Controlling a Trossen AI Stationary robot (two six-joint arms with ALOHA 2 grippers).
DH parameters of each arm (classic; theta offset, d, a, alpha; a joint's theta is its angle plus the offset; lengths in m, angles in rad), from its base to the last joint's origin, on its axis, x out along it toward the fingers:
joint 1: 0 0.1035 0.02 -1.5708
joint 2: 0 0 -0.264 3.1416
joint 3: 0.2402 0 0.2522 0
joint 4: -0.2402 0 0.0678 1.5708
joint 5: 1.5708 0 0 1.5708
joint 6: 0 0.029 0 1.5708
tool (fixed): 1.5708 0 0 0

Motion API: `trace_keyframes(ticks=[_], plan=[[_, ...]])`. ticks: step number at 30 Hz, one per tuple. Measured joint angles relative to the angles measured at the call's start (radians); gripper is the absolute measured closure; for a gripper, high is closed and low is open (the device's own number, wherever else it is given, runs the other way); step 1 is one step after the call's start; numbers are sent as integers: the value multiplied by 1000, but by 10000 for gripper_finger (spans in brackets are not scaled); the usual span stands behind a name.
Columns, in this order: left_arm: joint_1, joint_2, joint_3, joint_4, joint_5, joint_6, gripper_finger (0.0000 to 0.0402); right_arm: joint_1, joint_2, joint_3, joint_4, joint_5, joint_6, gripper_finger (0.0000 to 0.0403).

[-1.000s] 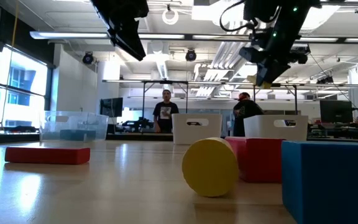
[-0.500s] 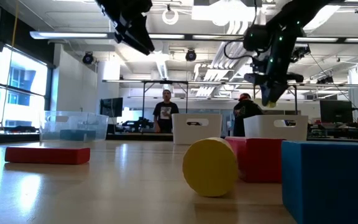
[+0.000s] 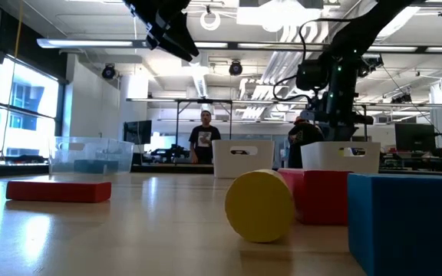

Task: Sort & place blocks by color
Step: Put the yellow block into the right white bin, then put the red block into the left white bin

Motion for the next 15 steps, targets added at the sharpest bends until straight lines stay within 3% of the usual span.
trace_keyframes(ticks=[4, 11, 15], plan=[[0, 0, 0, -6, 0, -3, 195, -1, 5, 0, -6, 18, 12, 319], [0, 0, 0, -9, 0, 0, 195, -1, 5, 10, -29, 18, 20, 250], [0, 0, 0, -23, 0, 0, 195, 0, 5, 58, -72, 11, 39, 233]])
